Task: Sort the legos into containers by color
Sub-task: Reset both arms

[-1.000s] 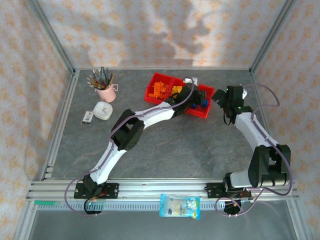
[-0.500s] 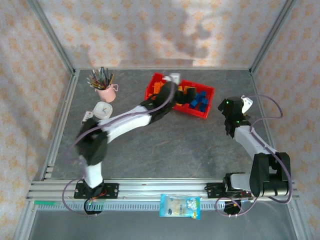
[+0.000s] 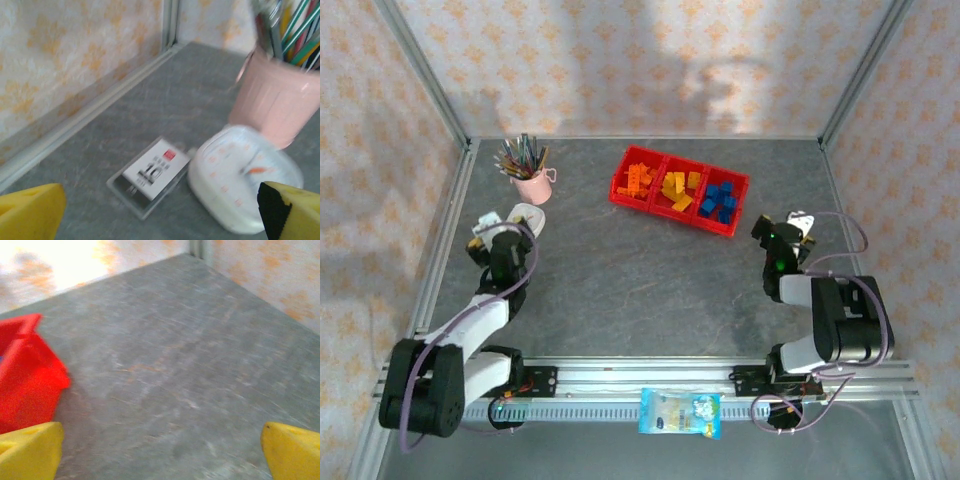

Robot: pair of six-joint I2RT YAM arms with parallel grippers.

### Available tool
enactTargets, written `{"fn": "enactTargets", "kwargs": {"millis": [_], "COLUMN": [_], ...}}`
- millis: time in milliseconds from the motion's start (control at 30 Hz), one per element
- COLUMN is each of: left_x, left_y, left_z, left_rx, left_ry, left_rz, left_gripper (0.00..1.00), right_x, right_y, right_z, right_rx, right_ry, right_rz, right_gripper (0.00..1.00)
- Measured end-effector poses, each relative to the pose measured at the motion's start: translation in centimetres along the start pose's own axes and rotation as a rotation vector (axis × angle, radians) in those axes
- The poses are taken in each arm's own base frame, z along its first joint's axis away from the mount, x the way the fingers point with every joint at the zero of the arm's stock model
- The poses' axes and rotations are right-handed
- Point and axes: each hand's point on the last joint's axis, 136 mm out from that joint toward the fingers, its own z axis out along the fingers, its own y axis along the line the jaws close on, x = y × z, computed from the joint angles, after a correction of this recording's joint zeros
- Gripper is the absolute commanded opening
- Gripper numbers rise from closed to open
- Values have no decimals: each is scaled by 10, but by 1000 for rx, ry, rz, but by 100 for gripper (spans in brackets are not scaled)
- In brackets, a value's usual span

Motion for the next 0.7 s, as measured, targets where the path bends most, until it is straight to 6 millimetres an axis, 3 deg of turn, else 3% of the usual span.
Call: {"fn": "enactTargets", "kwargs": {"millis": [133,233,333,700], "left_x": [21,14,11,-10], "left_y": [-16,-36,-47,-53], "left_z": [10,15,18,14], "left_rx": [97,180,230,261], "left_ry": [-12,-57,-88,-174], "left_rz": [37,33,33,-2], "left_gripper": [99,99,99,99], "right_x": [-2,16,10,1], "right_y": [15,11,17,23], "right_z": [-13,-19,-20,-20], "right_rx": [-125,-137,-156,-176], "right_ry": [-79,-61,-88,-121], "right_rz": [-15,-34,-44,-54], "right_gripper": [100,100,100,100]}}
